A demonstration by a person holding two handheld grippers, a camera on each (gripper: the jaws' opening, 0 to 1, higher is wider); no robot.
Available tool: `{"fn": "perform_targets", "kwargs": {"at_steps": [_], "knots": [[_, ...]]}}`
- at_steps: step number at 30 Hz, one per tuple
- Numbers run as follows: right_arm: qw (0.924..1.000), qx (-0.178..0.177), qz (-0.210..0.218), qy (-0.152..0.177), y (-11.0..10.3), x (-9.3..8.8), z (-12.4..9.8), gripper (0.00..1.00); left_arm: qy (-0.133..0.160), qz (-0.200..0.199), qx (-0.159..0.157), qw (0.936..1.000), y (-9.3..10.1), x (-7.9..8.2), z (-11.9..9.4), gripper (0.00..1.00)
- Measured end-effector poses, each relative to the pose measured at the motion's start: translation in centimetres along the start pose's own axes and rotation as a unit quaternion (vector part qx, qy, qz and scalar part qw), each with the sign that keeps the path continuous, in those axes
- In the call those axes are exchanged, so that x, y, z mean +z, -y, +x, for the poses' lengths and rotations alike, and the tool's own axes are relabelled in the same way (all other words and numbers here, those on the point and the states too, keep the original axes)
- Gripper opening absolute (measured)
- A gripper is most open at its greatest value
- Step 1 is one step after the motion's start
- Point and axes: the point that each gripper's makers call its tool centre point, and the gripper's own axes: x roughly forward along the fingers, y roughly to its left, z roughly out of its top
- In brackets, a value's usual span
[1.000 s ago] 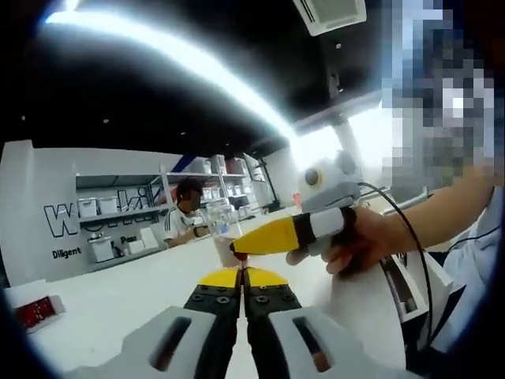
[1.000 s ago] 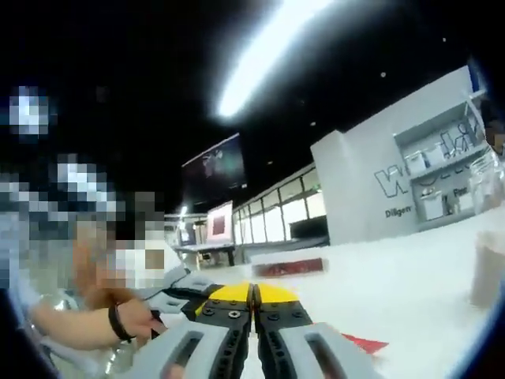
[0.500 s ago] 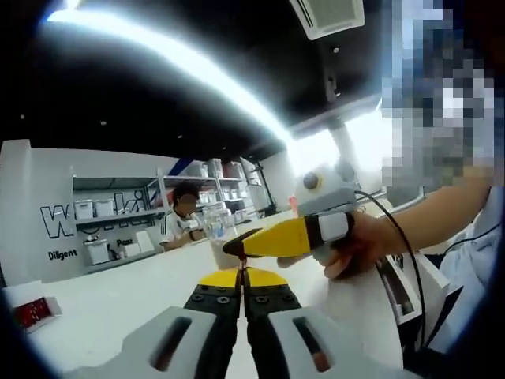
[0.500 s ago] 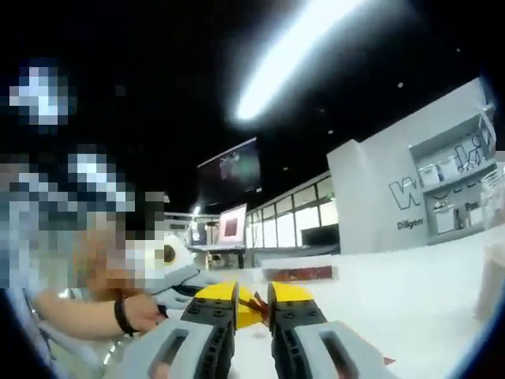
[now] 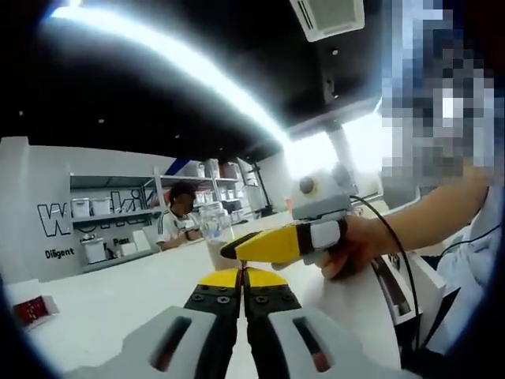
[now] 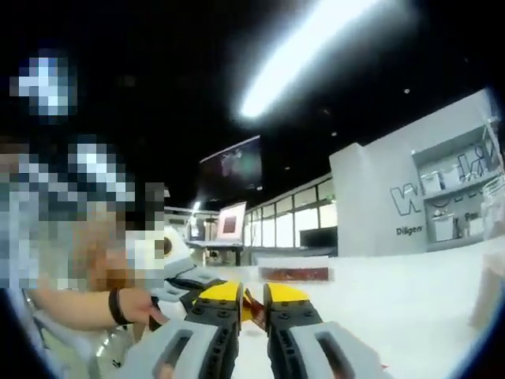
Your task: Tear open the coffee pouch, take out the coffee, and pour the coffee from the pouch into the cup
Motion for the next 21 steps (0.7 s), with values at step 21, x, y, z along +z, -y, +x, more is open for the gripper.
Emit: {"fn": "perform_targets", "kwargs": {"at_steps": [21], "knots": [[0.9965, -0.058, 0.014, -0.058, 0.3, -1.8, -0.2, 0.01, -0.048, 0.009, 0.010, 0.9988, -0.8, -1.5, 0.6, 0.03]]}}
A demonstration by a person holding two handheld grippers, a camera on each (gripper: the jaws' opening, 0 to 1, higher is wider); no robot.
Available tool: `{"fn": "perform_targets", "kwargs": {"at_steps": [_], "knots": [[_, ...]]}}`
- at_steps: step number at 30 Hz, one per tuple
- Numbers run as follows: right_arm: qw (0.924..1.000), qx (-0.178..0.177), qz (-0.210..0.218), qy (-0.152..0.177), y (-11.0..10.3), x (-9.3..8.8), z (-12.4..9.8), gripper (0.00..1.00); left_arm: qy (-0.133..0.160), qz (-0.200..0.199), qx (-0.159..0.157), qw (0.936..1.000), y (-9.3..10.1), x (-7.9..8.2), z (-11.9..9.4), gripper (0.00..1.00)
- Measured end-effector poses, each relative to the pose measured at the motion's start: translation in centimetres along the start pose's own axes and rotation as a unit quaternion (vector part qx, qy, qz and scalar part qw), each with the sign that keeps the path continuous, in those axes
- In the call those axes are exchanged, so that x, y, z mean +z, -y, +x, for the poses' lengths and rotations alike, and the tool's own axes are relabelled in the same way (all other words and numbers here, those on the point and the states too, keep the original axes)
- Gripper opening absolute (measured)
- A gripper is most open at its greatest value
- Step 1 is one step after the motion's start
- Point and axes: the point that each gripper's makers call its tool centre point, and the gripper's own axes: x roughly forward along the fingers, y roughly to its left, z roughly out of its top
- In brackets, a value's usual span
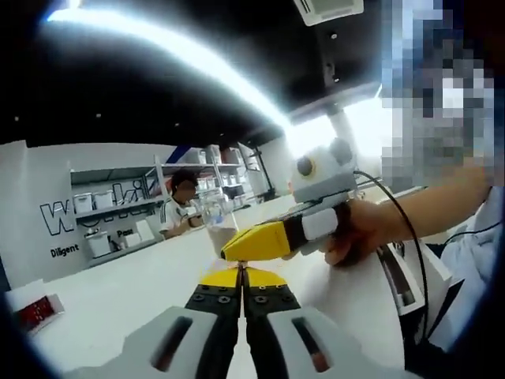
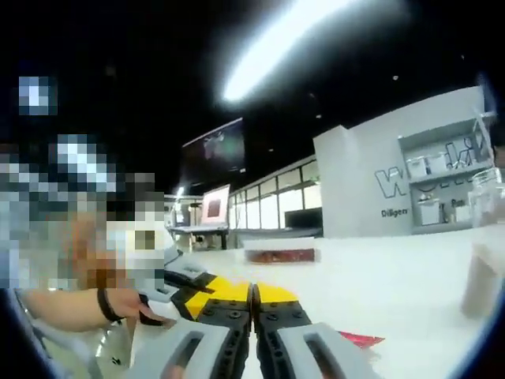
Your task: Tear open the coffee pouch, take out the coffee, and pour the coffee from the pouch into the cup
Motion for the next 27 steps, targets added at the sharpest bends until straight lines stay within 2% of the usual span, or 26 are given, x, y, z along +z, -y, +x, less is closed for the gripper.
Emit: {"fn": "perform_targets", "kwargs": {"at_steps": [6, 22, 25, 26, 27], "knots": [[0.9990, -0.041, -0.002, -0.020, 0.7, -0.7, -0.1, 0.01, -0.016, -0.009, 0.002, 0.9998, 0.7, -0.4, 0.1, 0.02], [0.9969, -0.067, -0.007, -0.041, 1.6, -1.4, 0.0, 0.00, -0.033, -0.034, -0.001, 0.9989, 0.6, -1.3, 0.4, 0.02], [0.9954, -0.090, -0.005, -0.033, 2.6, -1.2, -0.5, 0.00, -0.033, -0.032, -0.004, 0.9989, 0.9, -1.2, 0.3, 0.02], [0.9962, -0.083, 0.010, -0.024, 2.5, -0.9, -0.5, 0.00, -0.029, -0.035, -0.005, 0.9990, 1.0, -1.1, 0.2, 0.02], [0.9958, -0.087, 0.005, -0.027, 2.7, -1.0, -0.5, 0.00, -0.025, -0.039, -0.007, 0.9989, 1.1, -0.9, 0.1, 0.02]]}}
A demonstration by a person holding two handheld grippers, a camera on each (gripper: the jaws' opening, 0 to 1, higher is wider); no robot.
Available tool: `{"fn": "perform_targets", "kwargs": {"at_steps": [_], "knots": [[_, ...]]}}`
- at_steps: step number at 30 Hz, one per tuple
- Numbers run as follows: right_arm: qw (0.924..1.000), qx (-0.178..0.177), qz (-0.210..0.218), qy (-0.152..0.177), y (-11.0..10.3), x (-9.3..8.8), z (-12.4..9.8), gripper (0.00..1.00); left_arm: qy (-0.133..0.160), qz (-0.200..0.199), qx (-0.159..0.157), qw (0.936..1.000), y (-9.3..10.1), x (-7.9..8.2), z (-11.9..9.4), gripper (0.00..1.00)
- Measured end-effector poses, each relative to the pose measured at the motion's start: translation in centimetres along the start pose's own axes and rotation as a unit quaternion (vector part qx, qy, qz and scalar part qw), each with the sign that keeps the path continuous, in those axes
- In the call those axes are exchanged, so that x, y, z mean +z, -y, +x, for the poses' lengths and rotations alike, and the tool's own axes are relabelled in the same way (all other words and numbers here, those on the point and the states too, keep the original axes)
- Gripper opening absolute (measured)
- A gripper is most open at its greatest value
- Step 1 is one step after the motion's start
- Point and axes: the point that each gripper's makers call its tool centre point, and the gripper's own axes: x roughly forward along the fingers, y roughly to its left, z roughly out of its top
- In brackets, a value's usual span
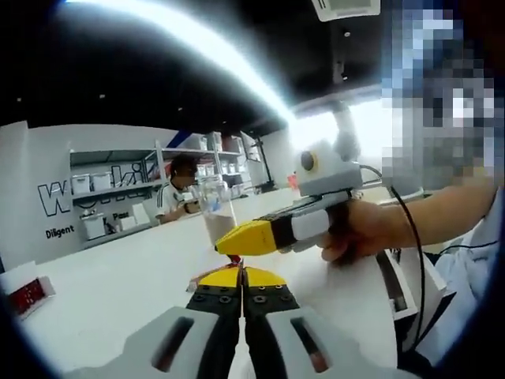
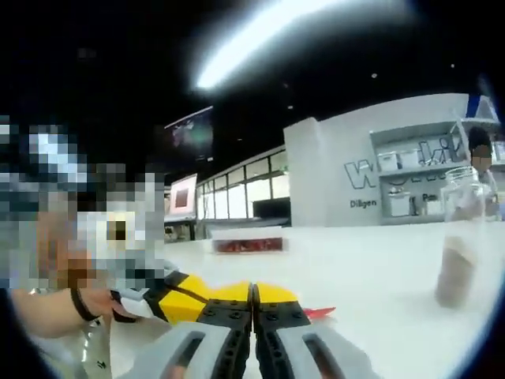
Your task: Tear open the coffee pouch, take out the coffee, and pour the coffee from the pouch into the cup
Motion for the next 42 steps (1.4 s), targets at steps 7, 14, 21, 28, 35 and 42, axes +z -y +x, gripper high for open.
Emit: {"fn": "perform_targets", "kwargs": {"at_steps": [7, 14, 21, 28, 35, 42], "knots": [[0.9980, -0.060, -0.019, -0.005, 2.2, -0.2, -0.2, 0.00, -0.011, -0.009, -0.016, 0.9998, 0.9, -0.3, -0.1, 0.02], [0.9985, -0.054, 0.009, 0.007, 2.4, 0.2, -0.4, 0.00, -0.002, -0.012, -0.006, 0.9999, 0.7, 0.0, -0.3, 0.02], [0.9972, -0.072, 0.019, -0.001, 3.1, 0.0, -0.5, 0.00, -0.011, -0.020, -0.005, 0.9997, 1.0, -0.3, -0.3, 0.02], [0.9906, -0.096, 0.080, 0.056, 5.0, 1.6, -1.7, 0.00, -0.030, -0.026, -0.007, 0.9992, 0.4, -1.1, 0.0, 0.02], [0.9985, 0.020, 0.044, 0.027, 0.9, 0.9, -0.4, 0.02, -0.036, -0.074, 0.013, 0.9965, -1.0, -1.6, -0.1, 0.03], [0.9970, 0.050, -0.026, 0.054, 0.9, 1.8, 0.0, 0.20, 0.010, -0.132, 0.024, 0.9910, -2.6, -0.6, -0.9, 0.04]]}}
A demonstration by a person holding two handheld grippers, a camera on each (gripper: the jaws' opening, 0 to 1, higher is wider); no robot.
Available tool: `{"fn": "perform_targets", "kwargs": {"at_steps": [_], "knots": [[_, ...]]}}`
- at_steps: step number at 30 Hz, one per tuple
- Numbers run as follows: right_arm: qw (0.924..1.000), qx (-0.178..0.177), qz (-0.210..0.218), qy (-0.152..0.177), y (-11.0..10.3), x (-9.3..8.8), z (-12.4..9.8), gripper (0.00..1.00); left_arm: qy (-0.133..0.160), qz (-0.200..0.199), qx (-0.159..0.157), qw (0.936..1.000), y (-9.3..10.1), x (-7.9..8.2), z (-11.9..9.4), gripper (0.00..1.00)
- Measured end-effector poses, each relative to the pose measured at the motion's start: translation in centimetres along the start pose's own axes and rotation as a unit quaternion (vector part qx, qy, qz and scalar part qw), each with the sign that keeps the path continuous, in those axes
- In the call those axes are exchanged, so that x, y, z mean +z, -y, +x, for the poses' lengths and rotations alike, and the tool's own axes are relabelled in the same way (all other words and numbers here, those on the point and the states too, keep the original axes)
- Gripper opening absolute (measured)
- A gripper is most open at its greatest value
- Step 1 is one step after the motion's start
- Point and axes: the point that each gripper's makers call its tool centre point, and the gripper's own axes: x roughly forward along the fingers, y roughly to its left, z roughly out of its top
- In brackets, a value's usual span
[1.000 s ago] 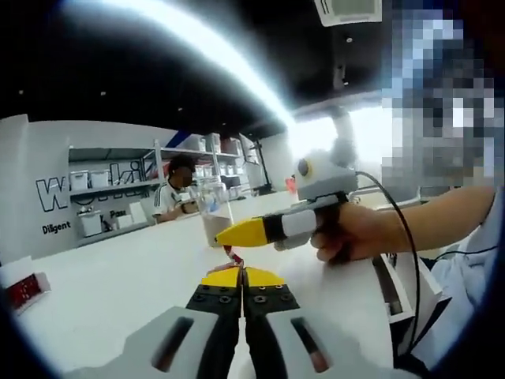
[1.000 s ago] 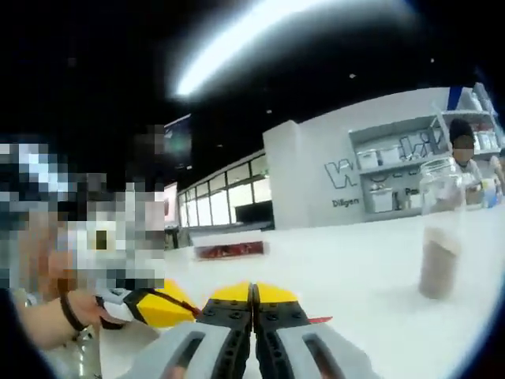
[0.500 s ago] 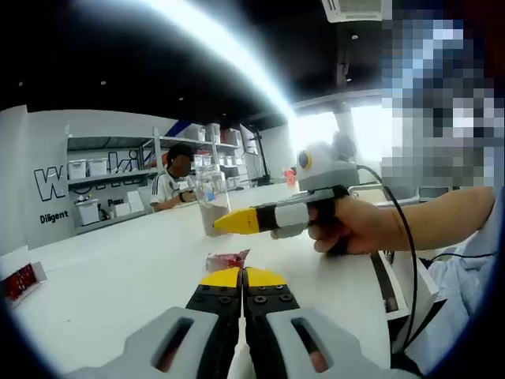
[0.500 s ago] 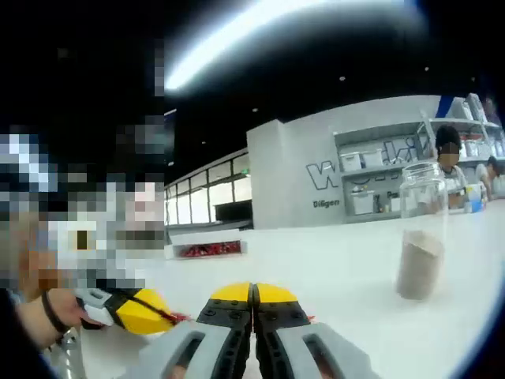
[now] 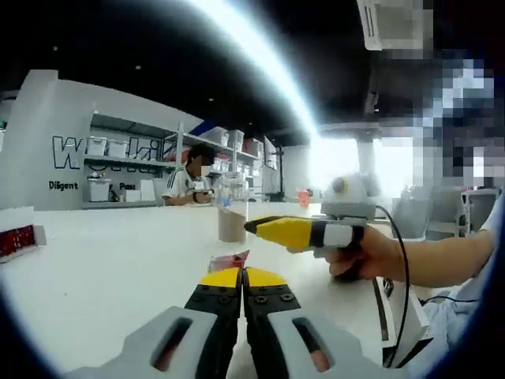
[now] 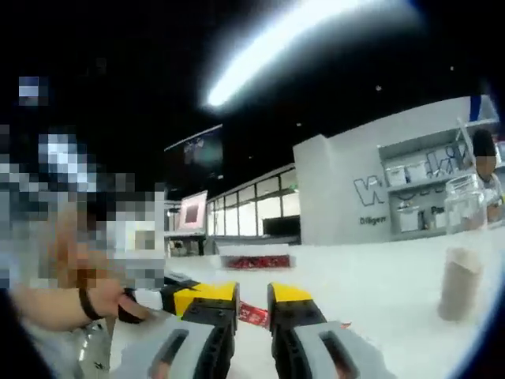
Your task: Tear open the coffee pouch, take out the coffee, and pour the coffee from the pouch into the cup
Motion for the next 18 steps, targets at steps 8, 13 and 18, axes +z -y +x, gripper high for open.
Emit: {"fn": "perform_targets", "kwargs": {"at_steps": [8, 13, 18], "knots": [[0.9962, 0.078, -0.040, -0.001, -2.1, -0.4, 0.2, 0.21, 0.027, -0.045, -0.064, 0.9966, 2.5, 0.7, -0.3, 0.04], [0.9927, 0.116, -0.023, 0.022, -2.8, 0.5, -0.8, 0.23, 0.029, -0.059, -0.081, 0.9946, 2.7, 0.8, -0.1, 0.04], [0.9852, 0.171, -0.005, -0.009, -4.3, -0.7, -1.2, 0.16, 0.006, -0.027, -0.081, 0.9963, 2.8, 0.1, 0.3, 0.04]]}}
